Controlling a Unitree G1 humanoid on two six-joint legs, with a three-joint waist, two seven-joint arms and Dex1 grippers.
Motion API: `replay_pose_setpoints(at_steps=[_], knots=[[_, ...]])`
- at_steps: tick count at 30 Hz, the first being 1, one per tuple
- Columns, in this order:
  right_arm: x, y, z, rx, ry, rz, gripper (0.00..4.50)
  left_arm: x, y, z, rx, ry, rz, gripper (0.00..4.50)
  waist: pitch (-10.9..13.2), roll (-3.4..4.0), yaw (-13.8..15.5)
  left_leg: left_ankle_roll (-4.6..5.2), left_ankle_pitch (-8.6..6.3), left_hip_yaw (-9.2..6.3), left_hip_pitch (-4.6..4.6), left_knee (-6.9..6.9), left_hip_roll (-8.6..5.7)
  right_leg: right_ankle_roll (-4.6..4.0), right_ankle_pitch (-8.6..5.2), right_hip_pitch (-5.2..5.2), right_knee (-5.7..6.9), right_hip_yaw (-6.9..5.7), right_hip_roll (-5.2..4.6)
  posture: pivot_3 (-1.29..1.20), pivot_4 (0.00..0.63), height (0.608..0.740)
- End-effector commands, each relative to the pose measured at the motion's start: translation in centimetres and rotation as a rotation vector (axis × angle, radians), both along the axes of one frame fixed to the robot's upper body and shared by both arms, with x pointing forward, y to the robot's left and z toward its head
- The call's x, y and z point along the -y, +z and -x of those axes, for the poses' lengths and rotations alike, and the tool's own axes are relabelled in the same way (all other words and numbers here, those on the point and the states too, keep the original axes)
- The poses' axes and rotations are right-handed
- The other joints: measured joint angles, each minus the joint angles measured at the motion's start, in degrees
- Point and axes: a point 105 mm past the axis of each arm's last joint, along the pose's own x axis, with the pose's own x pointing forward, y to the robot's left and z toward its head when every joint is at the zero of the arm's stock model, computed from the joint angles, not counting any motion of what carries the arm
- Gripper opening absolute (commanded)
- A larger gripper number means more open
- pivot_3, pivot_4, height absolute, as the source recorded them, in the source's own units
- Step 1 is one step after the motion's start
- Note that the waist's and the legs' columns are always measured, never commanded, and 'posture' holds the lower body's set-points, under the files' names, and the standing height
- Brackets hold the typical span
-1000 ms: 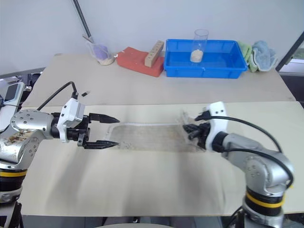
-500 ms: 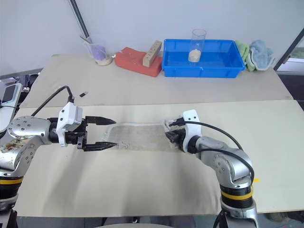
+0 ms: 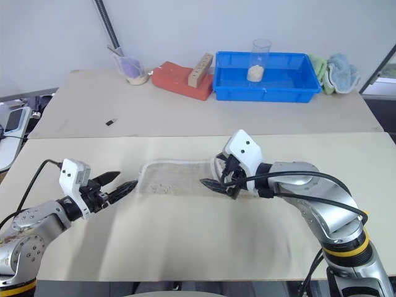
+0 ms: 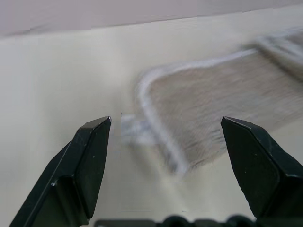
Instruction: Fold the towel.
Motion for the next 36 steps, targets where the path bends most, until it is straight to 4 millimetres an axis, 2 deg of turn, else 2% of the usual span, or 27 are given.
replay_pose_setpoints(at_steps=[1, 5, 9, 18, 19, 22, 23, 27, 31, 36], knots=[[-0.3, 1.6, 0.3, 0.076, 0.089, -0.007, 4.44, 0.5, -0.3, -0.4, -0.014, 0.070, 0.007, 3.95, 0.01, -0.04, 0.35, 0.00, 0.00, 0.02, -0.01, 0.00, -0.03, 0.00, 0.00, 0.00, -0.04, 0.00, 0.01, 0.00, 0.150, 0.740], [-0.4, 1.9, 0.5, 0.087, 0.137, -0.001, 4.44, 2.9, -1.0, -1.7, -0.054, 0.058, 0.088, 3.95, 0.00, -0.06, 0.89, -0.02, 0.00, 0.08, -0.08, 0.01, -0.05, 0.00, 0.01, 0.02, -0.13, -0.04, -0.01, 0.00, 0.150, 0.740], [-0.3, 2.2, 0.6, 0.091, 0.155, 0.009, 4.44, 4.2, -1.2, -2.7, -0.076, 0.051, 0.139, 3.95, -0.01, -0.07, 0.54, -0.02, 0.00, 0.14, -0.09, 0.01, -0.06, -0.01, 0.01, 0.02, -0.17, -0.02, 0.03, 0.00, 0.150, 0.740], [0.3, 2.7, 1.4, 0.047, 0.174, 0.014, 4.44, 5.9, -3.9, -2.9, -0.209, 0.017, 0.030, 3.95, -0.03, -0.03, 0.79, -0.02, 0.01, 0.18, -0.05, 0.01, -0.07, -0.01, 0.01, 0.10, -0.21, -0.01, 0.04, 0.00, 0.150, 0.740], [0.4, 2.7, 1.6, 0.036, 0.182, 0.015, 4.50, 6.0, -4.3, -2.8, -0.233, 0.009, 0.020, 3.42, -0.03, -0.03, 0.81, -0.03, 0.01, 0.17, -0.05, 0.01, -0.07, -0.02, 0.01, 0.11, -0.22, -0.01, 0.01, 0.00, 0.150, 0.740], [0.6, 2.8, 2.3, 0.005, 0.211, 0.019, 4.50, 6.4, -4.9, -2.5, -0.282, -0.013, 0.001, 2.33, -0.05, 0.00, 0.81, -0.02, 0.01, 0.18, -0.05, 0.01, -0.09, -0.01, 0.01, 0.12, -0.25, 0.00, 0.00, 0.00, 0.150, 0.740], [0.6, 2.8, 2.4, 0.000, 0.216, 0.021, 4.50, 6.4, -4.9, -2.4, -0.287, -0.017, -0.004, 1.74, -0.06, 0.02, 0.80, -0.02, 0.01, 0.18, -0.05, 0.01, -0.10, -0.01, 0.01, 0.12, -0.26, 0.00, 0.00, 0.00, 0.150, 0.740], [0.9, 3.0, 2.8, -0.009, 0.230, 0.029, 4.50, 6.7, -4.8, -2.7, -0.289, -0.015, -0.012, 0.02, -0.07, 0.03, 0.82, -0.02, 0.01, 0.19, -0.05, 0.01, -0.09, -0.01, 0.01, 0.14, -0.28, -0.01, 0.00, 0.00, 0.150, 0.740], [1.2, 3.4, 2.7, -0.002, 0.219, 0.032, 4.50, 7.3, -3.7, -2.9, -0.261, -0.034, 0.020, 0.02, -0.07, 0.03, 1.19, -0.03, 0.01, 0.19, -0.05, 0.01, -0.10, -0.01, 0.01, 0.17, -0.32, -0.01, -0.01, 0.00, 0.150, 0.740], [2.4, 4.0, 2.7, 0.001, 0.186, 0.054, 4.50, 9.3, 0.5, -3.6, -0.152, -0.173, 0.050, 0.02, -0.04, -0.02, 1.68, -0.04, 0.01, 0.17, -0.22, 0.04, -0.13, -0.01, 0.01, 0.12, -0.46, -0.03, 0.00, 0.00, 0.150, 0.740]])
